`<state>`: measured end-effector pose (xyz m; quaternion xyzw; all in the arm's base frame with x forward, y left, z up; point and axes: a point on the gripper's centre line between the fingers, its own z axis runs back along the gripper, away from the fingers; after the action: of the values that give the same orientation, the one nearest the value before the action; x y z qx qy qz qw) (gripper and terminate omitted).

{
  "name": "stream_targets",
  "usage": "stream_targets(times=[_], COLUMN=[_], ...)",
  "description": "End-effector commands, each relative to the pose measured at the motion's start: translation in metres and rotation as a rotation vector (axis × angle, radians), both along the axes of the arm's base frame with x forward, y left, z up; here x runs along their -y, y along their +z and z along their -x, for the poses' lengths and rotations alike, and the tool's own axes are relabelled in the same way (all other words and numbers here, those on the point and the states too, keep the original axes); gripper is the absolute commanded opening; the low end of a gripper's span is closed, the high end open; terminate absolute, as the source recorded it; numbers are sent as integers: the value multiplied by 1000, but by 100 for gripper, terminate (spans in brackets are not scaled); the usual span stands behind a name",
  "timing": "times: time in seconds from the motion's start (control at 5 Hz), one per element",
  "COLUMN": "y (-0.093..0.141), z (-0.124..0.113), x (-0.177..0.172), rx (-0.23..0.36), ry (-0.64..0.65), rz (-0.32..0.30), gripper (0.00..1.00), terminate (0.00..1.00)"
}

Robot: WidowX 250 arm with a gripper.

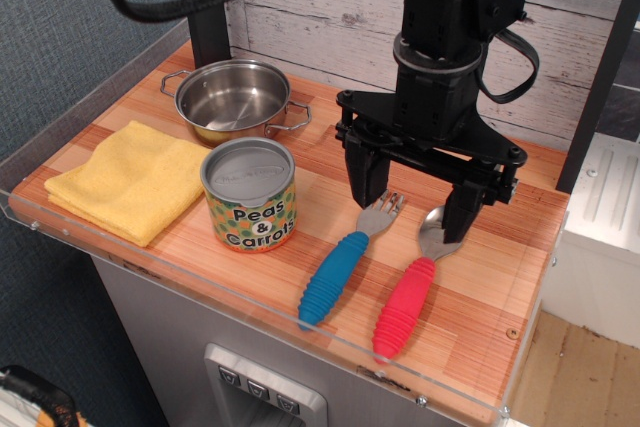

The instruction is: Move the can to the back of the counter

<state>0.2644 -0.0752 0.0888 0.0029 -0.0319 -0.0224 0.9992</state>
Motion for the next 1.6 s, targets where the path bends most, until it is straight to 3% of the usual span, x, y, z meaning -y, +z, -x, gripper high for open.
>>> stream_targets(times=[0.0,0.2,0.6,0.8,1.0,1.4], y=[0,-3,-11,-15,-21,-30], z=[0,13,54,61,61,55], x=[0,-18,-60,-81,-102,-134], rx=[0,-25,-124,-112,-78,-81], ry=[0,-8,17,-52,-128,-183], rz=[0,-75,-46,-29,-112,-156], gripper=[100,100,100,100,100,100], terminate=[0,0,0,0,0,0])
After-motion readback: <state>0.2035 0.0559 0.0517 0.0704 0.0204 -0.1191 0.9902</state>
